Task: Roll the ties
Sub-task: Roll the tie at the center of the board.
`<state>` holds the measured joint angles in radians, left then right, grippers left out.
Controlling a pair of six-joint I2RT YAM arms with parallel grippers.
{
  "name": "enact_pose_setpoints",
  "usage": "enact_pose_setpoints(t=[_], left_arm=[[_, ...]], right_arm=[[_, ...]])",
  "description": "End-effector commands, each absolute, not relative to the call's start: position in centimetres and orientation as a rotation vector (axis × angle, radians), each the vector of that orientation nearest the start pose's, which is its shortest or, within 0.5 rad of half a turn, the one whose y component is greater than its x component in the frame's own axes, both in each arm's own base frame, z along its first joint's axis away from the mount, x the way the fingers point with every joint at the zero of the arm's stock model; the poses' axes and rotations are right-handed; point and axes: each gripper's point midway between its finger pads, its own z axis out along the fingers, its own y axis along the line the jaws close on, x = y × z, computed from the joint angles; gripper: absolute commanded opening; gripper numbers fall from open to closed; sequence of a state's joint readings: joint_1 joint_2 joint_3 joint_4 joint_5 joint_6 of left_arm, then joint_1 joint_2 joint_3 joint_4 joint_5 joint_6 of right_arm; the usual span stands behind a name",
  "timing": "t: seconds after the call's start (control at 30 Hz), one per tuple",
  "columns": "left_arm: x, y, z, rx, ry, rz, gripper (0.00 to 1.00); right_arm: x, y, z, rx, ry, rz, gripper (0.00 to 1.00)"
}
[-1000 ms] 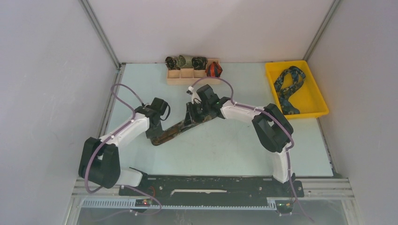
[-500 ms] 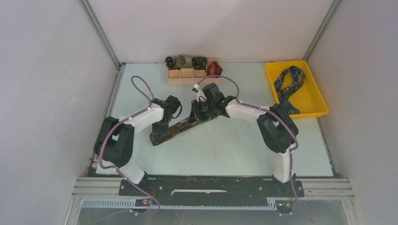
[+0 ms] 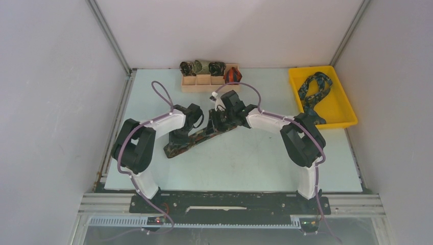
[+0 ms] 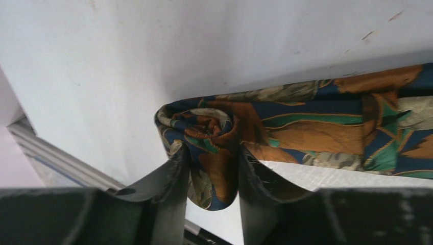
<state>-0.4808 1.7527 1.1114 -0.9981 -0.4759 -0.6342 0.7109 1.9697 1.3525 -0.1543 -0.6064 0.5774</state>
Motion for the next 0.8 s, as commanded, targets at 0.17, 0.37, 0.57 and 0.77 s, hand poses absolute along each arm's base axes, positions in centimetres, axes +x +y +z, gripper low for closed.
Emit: enact_pose_setpoints(t=[0.17, 0.37, 0.57, 0.77], left_arm=[[27.7, -10.2, 3.5, -0.305, 2.777, 0.348, 0.54], [27.8, -11.6, 4.1, -0.323, 2.731, 0.167, 0.54], [27.7, -12.6, 3.6, -0.348, 2.703, 0.049, 0.53], [28.8, -12.6, 5.1, -0.359, 2.625, 0.016, 0.52]], right_arm=[[29.0, 40.5, 12.7, -0.515, 2.433, 1.315, 0.22], [29.2, 40.5, 12.7, -0.517, 2.426, 1.293, 0.22], [29.4, 40.6, 12.9, -0.512, 2.411, 1.274, 0.22], [29.3, 40.8, 12.9, -0.516, 2.419, 1.248, 0.21]])
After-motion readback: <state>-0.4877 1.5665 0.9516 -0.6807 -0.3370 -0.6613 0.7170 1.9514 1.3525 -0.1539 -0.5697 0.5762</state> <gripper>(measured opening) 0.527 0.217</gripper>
